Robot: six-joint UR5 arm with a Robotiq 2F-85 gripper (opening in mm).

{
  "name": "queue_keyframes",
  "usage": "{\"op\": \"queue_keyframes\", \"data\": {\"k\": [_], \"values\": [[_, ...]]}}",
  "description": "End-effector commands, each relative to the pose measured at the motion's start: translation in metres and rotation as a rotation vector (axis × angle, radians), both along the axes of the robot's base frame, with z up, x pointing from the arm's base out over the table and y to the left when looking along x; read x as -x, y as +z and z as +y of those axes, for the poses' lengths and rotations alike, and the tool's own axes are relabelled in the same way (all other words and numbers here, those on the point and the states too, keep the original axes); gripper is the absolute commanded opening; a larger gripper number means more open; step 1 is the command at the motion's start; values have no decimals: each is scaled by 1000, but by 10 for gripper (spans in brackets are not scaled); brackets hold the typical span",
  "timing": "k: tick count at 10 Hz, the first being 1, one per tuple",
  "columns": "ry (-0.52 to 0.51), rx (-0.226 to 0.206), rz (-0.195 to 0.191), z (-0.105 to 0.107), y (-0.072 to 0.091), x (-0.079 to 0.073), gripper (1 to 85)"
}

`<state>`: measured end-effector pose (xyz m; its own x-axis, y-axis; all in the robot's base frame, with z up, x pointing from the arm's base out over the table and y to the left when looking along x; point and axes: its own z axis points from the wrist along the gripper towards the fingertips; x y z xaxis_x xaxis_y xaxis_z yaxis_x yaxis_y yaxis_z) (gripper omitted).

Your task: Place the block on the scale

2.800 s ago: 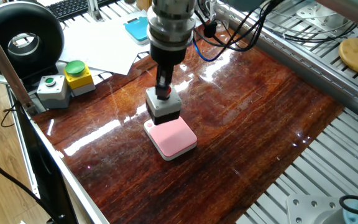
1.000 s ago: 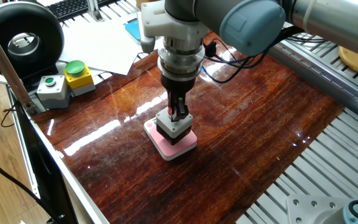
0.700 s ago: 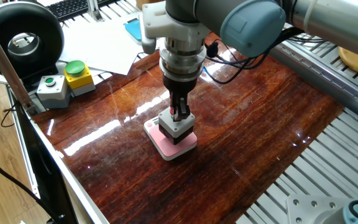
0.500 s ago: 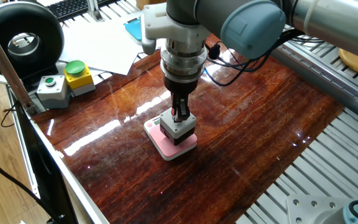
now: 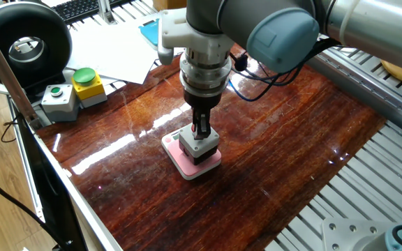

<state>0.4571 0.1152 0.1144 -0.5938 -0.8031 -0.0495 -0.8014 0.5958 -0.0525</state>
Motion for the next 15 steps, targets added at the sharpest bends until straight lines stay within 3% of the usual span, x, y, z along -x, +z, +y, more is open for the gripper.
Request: {"op": "queue_keyframes", "data": {"k": [1,12,15], "values": [[-16,-4,-7,4,-2,-4,10],[-30,13,-35,0,-10,-12,10],[-28,13,-32,0,-10,-11,73]]}}
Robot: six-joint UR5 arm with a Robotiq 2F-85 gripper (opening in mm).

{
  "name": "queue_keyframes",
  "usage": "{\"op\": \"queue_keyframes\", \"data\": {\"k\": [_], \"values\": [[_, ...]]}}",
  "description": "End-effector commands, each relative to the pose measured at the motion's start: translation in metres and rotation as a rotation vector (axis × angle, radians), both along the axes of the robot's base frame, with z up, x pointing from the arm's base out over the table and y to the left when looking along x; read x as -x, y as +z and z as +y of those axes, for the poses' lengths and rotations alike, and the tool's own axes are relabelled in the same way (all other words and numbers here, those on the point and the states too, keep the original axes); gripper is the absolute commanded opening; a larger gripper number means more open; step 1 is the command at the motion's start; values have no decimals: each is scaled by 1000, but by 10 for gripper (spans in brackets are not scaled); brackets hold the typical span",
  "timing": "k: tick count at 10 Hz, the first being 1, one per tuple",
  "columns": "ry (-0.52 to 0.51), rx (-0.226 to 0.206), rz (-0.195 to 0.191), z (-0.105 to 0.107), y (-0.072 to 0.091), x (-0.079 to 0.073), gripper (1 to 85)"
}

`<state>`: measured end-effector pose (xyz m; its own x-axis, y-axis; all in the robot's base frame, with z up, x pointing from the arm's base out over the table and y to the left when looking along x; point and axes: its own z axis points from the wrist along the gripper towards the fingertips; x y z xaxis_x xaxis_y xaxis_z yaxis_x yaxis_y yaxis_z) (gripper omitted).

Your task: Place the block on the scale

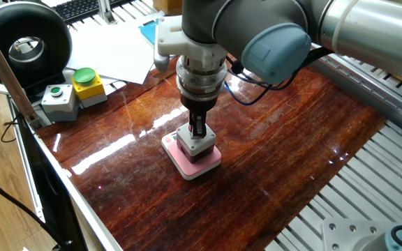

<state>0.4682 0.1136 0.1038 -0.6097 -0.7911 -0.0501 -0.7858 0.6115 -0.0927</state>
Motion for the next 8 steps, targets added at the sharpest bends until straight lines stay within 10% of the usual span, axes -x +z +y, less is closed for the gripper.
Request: {"op": "queue_keyframes", "data": {"k": [1,8], "values": [[-3,-10,2,2,0,0,103],[12,-18,19,4,0,5,350]]}}
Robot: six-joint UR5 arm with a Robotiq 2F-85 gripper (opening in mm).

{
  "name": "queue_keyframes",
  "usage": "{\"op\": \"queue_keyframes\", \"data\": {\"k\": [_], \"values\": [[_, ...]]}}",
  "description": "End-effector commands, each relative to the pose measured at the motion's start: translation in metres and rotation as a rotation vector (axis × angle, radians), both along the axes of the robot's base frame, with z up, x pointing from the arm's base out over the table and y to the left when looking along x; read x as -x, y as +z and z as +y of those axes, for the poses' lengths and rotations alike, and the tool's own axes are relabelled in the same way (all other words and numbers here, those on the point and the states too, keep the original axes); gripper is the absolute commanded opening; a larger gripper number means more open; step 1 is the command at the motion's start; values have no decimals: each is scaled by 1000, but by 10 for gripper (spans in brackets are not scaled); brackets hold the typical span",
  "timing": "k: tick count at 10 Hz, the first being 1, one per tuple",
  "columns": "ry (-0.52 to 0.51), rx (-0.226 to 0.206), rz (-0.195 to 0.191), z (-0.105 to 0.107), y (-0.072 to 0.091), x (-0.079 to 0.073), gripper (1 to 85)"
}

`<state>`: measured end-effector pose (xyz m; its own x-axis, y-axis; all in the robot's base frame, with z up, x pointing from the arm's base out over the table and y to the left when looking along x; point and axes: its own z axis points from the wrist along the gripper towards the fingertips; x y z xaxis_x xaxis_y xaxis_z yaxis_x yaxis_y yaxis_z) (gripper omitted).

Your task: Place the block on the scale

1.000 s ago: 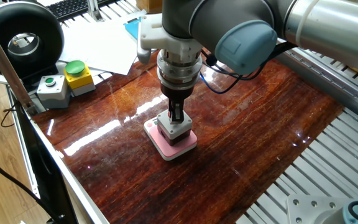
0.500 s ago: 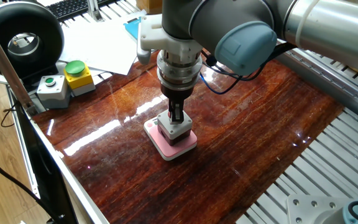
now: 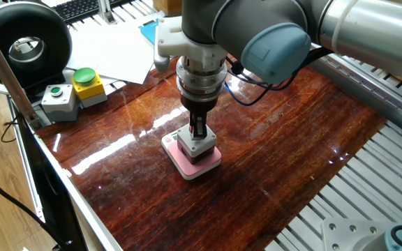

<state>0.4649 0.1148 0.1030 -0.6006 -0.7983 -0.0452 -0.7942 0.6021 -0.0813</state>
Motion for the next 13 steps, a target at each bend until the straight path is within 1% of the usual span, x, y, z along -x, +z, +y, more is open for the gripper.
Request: {"op": "queue_keyframes", "data": {"k": [1,5,7,9,11,13], "values": [[0,-16,7,4,1,1,370],[7,-22,9,5,2,2,460],[7,-26,12,6,3,3,463],[-5,-23,29,4,12,8,473],[-34,-24,41,2,27,14,480],[-106,-14,46,-3,44,19,480]]}}
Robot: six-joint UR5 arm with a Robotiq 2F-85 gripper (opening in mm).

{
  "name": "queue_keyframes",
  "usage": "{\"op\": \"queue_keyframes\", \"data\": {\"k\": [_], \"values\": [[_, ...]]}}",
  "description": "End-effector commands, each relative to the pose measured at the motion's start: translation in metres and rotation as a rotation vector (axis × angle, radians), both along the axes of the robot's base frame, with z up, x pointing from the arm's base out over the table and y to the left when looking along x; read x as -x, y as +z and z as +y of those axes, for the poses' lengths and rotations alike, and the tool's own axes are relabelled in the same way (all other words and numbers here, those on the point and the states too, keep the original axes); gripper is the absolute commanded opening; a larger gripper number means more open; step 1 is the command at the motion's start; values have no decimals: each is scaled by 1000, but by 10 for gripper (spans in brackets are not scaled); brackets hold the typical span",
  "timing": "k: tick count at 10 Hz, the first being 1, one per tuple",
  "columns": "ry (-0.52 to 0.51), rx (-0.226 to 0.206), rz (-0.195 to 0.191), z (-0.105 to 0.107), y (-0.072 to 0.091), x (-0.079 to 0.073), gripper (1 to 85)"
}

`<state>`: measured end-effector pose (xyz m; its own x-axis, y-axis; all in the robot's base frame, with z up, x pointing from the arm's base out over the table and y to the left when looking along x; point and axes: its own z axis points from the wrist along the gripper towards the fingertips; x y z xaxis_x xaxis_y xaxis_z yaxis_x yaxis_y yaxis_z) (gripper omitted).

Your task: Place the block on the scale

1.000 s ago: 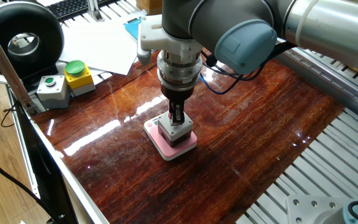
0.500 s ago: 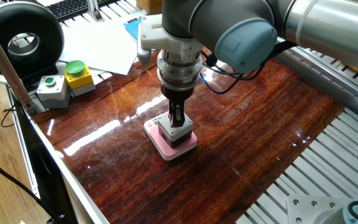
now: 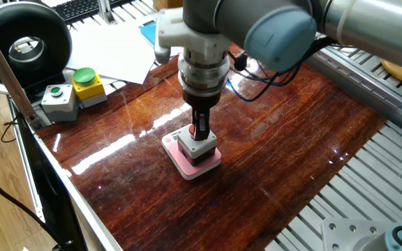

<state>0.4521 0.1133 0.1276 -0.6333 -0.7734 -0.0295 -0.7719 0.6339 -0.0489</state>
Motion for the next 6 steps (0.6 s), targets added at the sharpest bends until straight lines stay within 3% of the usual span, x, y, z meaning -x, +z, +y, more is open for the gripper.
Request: {"op": "queue_keyframes", "data": {"k": [1,4,6], "values": [[-126,2,12,-6,28,10,467],[-263,22,48,-36,69,23,437],[-362,21,65,-58,92,22,437]]}}
